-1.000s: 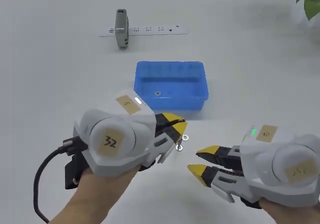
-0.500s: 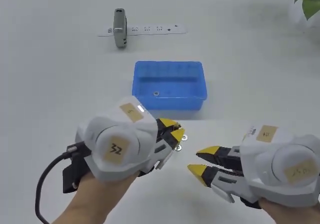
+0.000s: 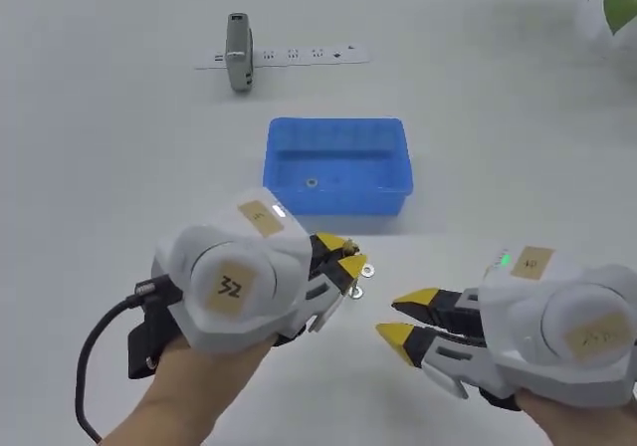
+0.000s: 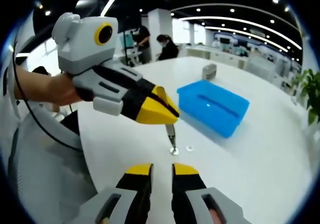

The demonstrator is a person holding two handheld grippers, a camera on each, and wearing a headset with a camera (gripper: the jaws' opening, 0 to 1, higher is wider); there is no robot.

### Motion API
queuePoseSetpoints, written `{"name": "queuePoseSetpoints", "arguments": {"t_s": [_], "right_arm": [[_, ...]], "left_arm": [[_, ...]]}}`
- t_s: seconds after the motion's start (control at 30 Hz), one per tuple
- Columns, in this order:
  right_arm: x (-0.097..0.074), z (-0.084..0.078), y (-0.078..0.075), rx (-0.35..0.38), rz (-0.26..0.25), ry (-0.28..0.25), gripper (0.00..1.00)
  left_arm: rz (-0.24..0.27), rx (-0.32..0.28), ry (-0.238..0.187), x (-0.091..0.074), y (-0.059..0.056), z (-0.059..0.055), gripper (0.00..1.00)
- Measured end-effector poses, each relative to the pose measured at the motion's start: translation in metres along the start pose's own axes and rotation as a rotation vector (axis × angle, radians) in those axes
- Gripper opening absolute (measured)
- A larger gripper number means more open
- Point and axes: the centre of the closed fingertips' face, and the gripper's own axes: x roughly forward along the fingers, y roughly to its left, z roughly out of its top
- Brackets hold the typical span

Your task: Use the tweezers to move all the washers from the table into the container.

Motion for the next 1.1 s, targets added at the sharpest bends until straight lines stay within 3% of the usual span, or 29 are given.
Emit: {"name": "queuePoseSetpoints", "arguments": {"t_s": [0.13, 0.2, 0.3, 0.5, 0.63, 0.67, 0.8, 0.87, 0.97, 1.03, 1.1], "right_arm": [[0.000, -0.012, -0.006, -0.006, -0.026, 0.039, 0.11], [-0.006, -0.006, -0.008, -0.015, -0.040, 0.019, 0.11], [-0.021, 0.010, -0.009, 0.052, -0.050, -0.034, 0.15], [-0.056, 0.018, -0.013, 0.099, -0.100, -0.091, 0.28], [-0.089, 0.012, -0.020, 0.115, -0.188, -0.097, 0.39], [-0.098, 0.006, -0.025, 0.110, -0.233, -0.077, 0.42], [-0.118, -0.016, -0.034, 0.081, -0.312, 0.000, 0.67], [-0.128, -0.023, -0.039, 0.056, -0.358, 0.019, 0.74], [-0.134, -0.025, -0.040, 0.074, -0.364, 0.022, 0.81], [-0.140, -0.019, -0.044, 0.051, -0.405, -0.010, 0.85], [-0.141, -0.023, -0.046, 0.062, -0.414, -0.015, 0.90]], "left_arm": [[0.007, 0.017, 0.002, -0.002, 0.004, 0.006, 0.00], [0.010, 0.021, -0.003, -0.003, 0.006, 0.009, 0.00], [0.015, 0.018, -0.016, -0.004, 0.010, 0.016, 0.00], [0.021, 0.031, -0.038, -0.008, 0.013, 0.029, 0.00], [0.027, 0.036, -0.053, -0.012, 0.017, 0.040, 0.00], [0.030, 0.039, -0.058, -0.013, 0.018, 0.043, 0.00], [0.033, 0.055, -0.064, -0.014, 0.023, 0.051, 0.00], [0.037, 0.062, -0.070, -0.014, 0.027, 0.056, 0.00], [0.040, 0.075, -0.068, -0.013, 0.033, 0.062, 0.00], [0.038, 0.077, -0.065, -0.013, 0.036, 0.065, 0.00], [0.036, 0.082, -0.075, -0.012, 0.040, 0.071, 0.00]]}}
